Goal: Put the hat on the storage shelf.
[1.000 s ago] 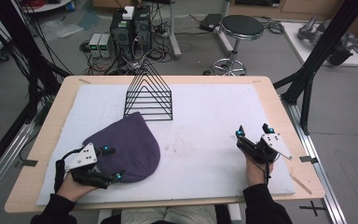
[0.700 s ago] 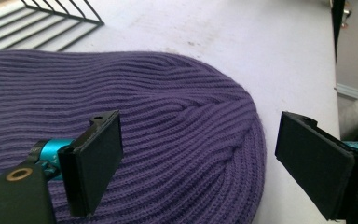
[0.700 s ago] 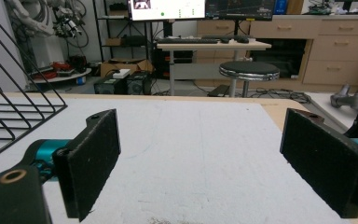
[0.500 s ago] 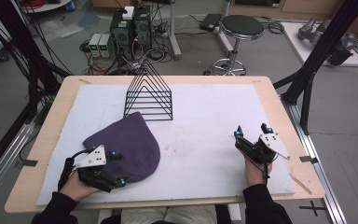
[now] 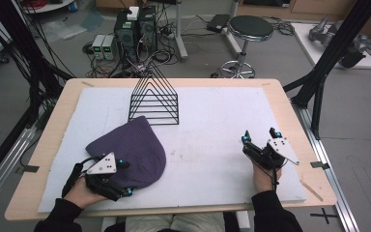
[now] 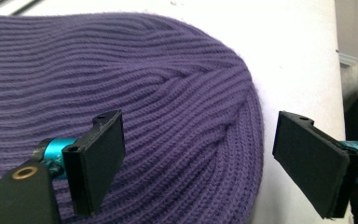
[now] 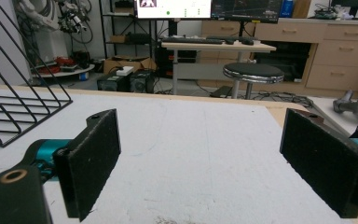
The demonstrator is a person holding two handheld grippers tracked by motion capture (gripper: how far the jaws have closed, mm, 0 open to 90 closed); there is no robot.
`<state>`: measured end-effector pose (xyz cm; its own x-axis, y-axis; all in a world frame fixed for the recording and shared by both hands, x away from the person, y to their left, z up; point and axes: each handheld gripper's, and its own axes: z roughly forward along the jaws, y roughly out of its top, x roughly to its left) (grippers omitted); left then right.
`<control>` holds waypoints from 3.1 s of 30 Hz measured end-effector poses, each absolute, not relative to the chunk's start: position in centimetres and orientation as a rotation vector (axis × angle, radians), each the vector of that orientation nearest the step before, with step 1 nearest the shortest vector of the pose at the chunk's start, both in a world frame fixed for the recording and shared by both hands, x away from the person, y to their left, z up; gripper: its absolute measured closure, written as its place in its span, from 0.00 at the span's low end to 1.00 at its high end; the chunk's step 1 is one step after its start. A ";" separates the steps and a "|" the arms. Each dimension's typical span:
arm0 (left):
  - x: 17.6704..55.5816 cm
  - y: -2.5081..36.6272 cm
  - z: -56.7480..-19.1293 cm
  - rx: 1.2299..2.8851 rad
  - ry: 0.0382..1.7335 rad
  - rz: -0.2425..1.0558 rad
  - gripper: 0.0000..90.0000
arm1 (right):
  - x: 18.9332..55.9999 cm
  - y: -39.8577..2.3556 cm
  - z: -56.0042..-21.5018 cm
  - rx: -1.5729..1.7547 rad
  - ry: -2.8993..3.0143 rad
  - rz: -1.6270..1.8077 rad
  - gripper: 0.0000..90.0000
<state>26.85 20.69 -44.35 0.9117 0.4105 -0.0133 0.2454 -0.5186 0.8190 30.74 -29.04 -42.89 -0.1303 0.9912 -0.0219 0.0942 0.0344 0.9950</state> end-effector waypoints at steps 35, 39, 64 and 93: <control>27.1 20.2 -44.5 2.229 0.442 0.427 0.85 | 30.7 -28.9 -42.8 1.191 1.392 1.226 0.13; 27.1 19.9 -44.3 2.228 0.474 0.429 0.87 | 30.7 -29.0 -42.8 1.186 1.389 1.224 0.13; 27.5 20.7 -41.7 2.053 0.486 0.423 0.86 | 30.7 -28.9 -42.9 1.188 1.394 1.222 0.13; 28.2 19.5 -32.6 1.789 0.352 0.488 0.85 | 31.0 -28.6 -43.0 1.176 1.437 1.223 0.15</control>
